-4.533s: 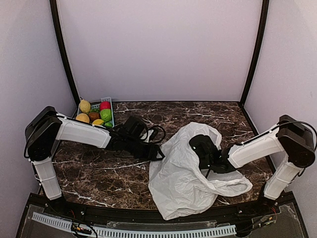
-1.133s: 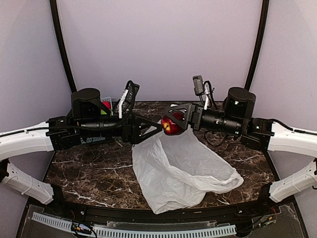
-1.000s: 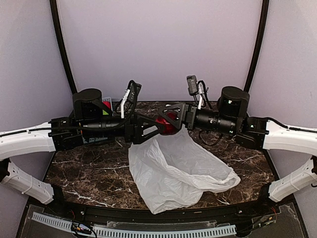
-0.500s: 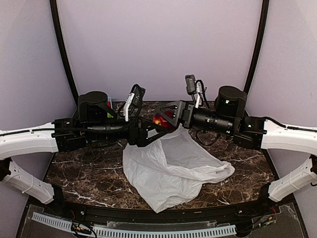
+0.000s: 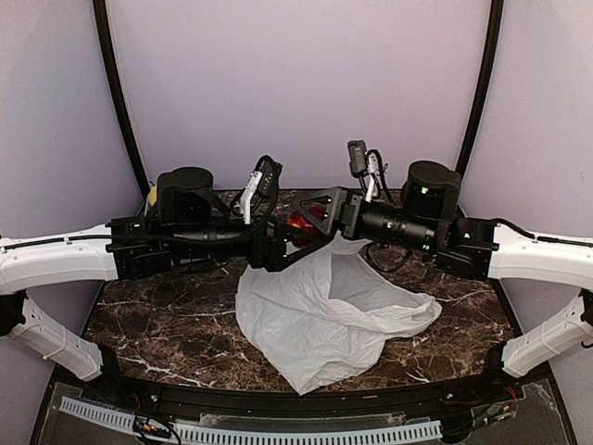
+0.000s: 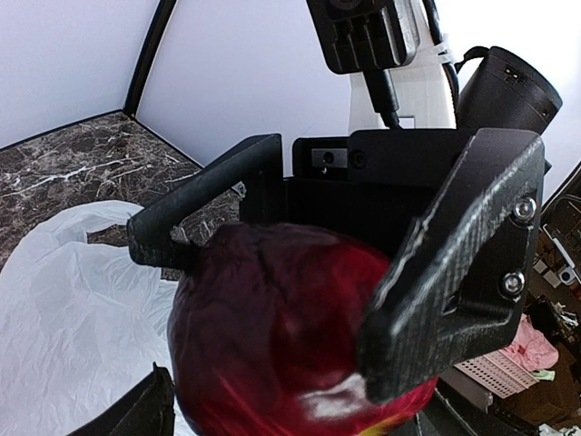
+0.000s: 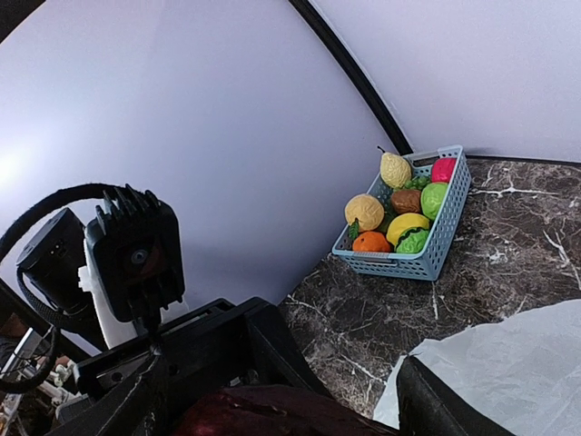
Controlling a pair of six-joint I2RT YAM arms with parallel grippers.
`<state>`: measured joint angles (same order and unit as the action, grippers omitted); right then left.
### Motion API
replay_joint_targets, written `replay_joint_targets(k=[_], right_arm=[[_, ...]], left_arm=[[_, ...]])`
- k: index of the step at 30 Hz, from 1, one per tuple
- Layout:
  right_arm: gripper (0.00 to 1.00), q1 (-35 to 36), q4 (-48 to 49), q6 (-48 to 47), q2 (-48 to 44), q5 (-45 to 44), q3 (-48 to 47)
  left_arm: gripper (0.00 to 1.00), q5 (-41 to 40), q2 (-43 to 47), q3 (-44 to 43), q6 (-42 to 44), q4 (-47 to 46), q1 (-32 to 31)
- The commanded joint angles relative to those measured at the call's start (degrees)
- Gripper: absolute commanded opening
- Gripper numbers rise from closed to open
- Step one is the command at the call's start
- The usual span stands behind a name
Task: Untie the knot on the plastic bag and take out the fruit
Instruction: Pass from the right arm to the left
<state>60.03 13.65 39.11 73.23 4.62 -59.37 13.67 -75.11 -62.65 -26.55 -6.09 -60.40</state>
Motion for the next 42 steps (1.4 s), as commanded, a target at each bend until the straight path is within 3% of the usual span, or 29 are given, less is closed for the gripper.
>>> replay_joint_targets(k=[1,12,20,24,28,32,34,37,42], right_arm=[[0.24,0.5,0.7,0.5,0.3,-0.6,-1.8],[0.24,0.5,0.3,0.7,0.9,-0.3,-2.2],[0.24,0.5,0.2,1.1,0.9,-0.4,-1.8],[0.26,0.5,0.3,1.2,1.2,-0.4,-1.8],[0.41,0.5,0.5,1.3,1.1,-0.4,-1.4],[0.80,0.5,0.6,1.3,0.5,-1.0,-0.7],[0.91,0.5,0.5,1.2,-0.2,-1.6,-0.3],[0.98,0.5,-0.4,0.4,-1.4,-3.0,-0.2],[0.99,0.2,-2.5,-0.7,-3.7,-6.5,0.7]], left_arm=[[0.85,-0.2,-0.6,-1.6,0.8,-1.4,-0.3],[0.82,-1.4,-1.2,-2.1,0.6,-2.8,-0.3],[0.70,-2.1,-0.9,-2.0,0.6,-2.8,-0.4],[0.56,-2.4,-0.5,-1.9,0.7,-3.0,-0.3],[0.43,-2.2,-0.4,-1.9,0.7,-2.5,-0.3],[0.38,-1.5,-0.6,-2.2,0.1,-2.0,-0.3],[0.37,-1.0,-0.9,-2.4,-0.1,-1.4,-0.3],[0.36,-1.0,-0.9,-2.4,-0.3,0.2,-0.3],[0.35,-1.2,0.2,-1.6,-0.6,2.5,-0.3]])
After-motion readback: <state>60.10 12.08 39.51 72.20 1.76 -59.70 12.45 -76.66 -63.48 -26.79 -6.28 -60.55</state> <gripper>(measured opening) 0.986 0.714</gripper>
